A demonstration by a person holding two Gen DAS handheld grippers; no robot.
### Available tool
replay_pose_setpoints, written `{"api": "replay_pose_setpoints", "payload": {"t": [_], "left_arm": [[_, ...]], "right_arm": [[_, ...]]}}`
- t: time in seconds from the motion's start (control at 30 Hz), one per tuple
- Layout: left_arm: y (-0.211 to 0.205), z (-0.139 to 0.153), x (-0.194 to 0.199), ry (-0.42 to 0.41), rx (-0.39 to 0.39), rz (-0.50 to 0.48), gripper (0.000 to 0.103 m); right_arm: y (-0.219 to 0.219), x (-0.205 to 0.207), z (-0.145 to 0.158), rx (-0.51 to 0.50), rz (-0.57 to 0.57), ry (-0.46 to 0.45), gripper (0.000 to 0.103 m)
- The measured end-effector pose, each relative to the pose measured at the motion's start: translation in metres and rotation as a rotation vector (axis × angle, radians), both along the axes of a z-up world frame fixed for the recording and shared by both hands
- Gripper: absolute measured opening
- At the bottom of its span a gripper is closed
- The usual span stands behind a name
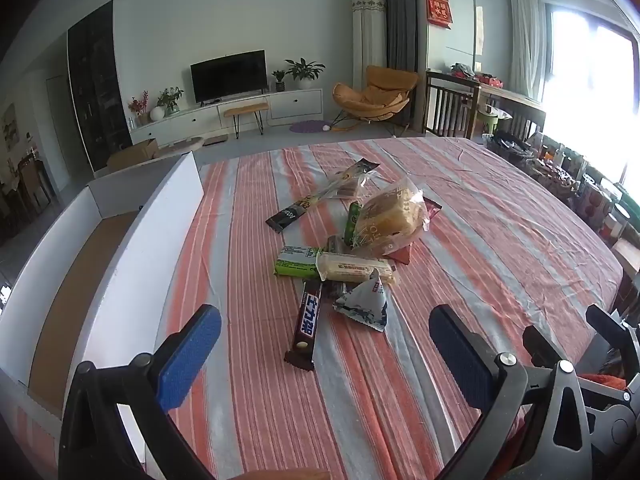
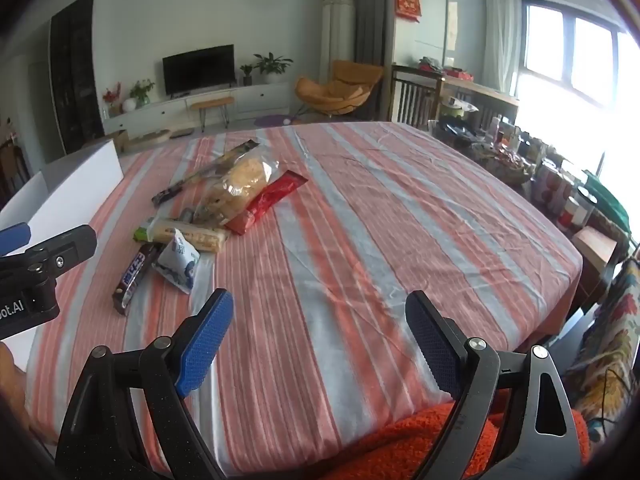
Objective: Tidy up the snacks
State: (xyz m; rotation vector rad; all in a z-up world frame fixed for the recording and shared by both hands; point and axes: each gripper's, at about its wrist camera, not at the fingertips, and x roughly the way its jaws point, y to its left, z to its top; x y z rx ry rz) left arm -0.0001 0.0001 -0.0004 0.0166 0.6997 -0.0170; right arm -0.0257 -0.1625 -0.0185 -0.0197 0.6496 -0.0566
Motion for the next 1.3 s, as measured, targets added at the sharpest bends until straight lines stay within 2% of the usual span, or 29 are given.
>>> {"api": "replay_pose_setpoints", "payload": {"t": [0.23, 0.4, 1.3], "left_arm": [[0.002, -0.004, 0.001, 0.018, -0.004, 0.003, 0.103], [-0.002, -0.001, -0.003, 0.007, 0.023, 0.0, 0.103], [-0.002, -0.013, 0.002, 0.071, -0.008, -0.006, 0.103]], "right_arm": [[0.0, 0.0, 0.0, -0.002, -0.001, 0.005, 0.09], [-0.001, 0.002, 0.001, 0.004, -0.004, 0.005, 0.09], [-0.001, -0.002, 0.002, 0.007, -0.001, -0.005, 0.09]]}}
